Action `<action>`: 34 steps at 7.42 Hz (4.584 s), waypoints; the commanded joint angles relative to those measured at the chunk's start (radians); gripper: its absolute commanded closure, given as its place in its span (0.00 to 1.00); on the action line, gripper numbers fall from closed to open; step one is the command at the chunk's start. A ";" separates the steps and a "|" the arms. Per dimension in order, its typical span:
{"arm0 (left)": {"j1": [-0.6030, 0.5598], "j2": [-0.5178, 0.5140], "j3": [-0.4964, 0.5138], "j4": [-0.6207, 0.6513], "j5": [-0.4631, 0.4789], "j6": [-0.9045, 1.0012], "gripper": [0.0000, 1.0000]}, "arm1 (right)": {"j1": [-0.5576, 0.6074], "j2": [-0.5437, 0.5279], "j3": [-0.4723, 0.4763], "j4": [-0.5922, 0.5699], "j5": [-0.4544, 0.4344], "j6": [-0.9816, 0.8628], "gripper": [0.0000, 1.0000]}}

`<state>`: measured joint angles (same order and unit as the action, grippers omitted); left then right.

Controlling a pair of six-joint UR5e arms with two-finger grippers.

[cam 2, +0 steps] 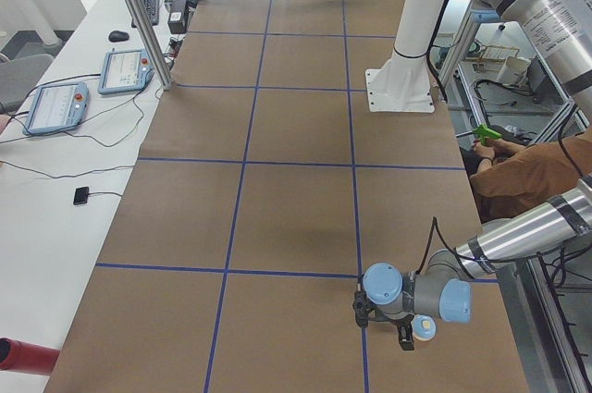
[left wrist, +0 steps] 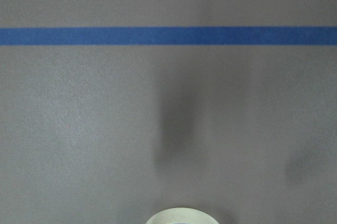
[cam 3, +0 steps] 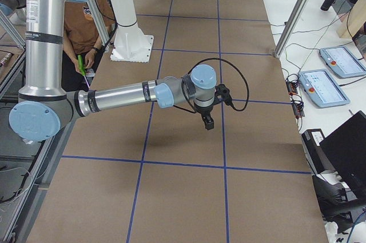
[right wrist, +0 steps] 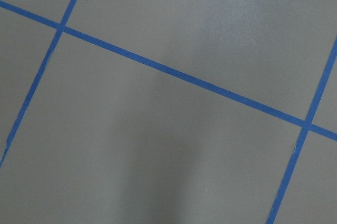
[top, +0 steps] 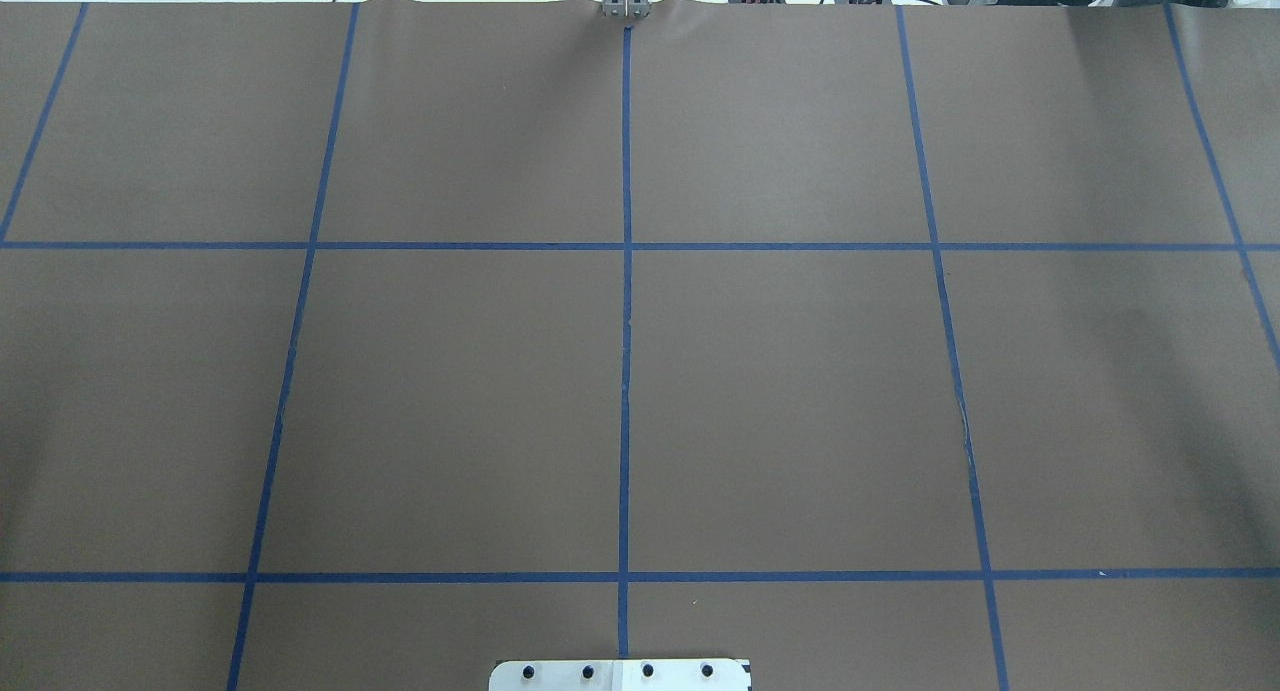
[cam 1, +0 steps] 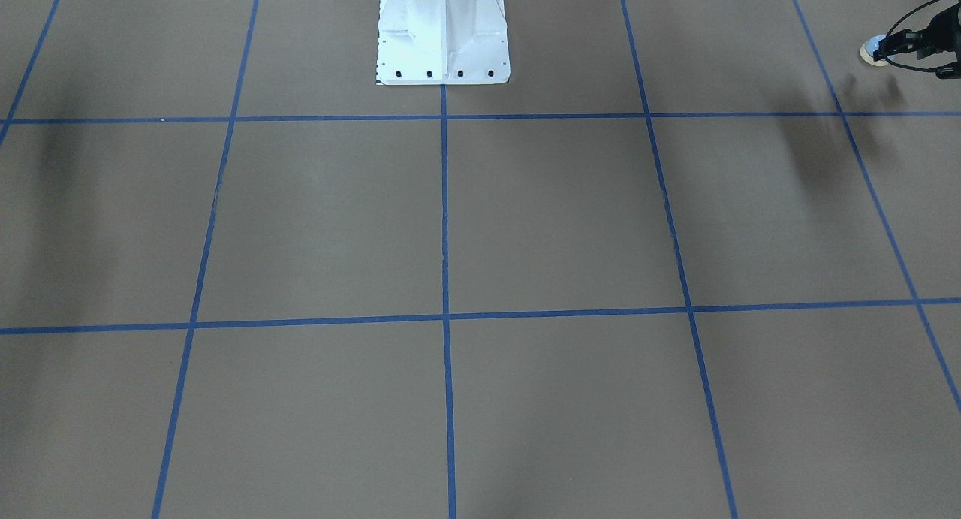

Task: Place and press bell with both arms

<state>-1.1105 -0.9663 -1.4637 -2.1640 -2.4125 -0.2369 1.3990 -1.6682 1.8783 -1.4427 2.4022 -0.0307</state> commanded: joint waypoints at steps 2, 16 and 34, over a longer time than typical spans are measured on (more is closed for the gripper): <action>0.003 -0.003 0.045 -0.003 -0.019 0.013 0.00 | 0.000 -0.002 0.013 0.002 -0.003 0.000 0.00; 0.047 -0.014 0.155 -0.284 -0.029 -0.337 0.00 | -0.002 -0.039 0.071 0.002 0.003 0.000 0.00; 0.144 -0.020 0.194 -0.313 -0.108 -0.331 0.60 | -0.002 -0.081 0.120 0.002 0.006 -0.002 0.00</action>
<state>-0.9665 -0.9967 -1.2701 -2.4633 -2.5176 -0.5676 1.3963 -1.7430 1.9918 -1.4404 2.4078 -0.0335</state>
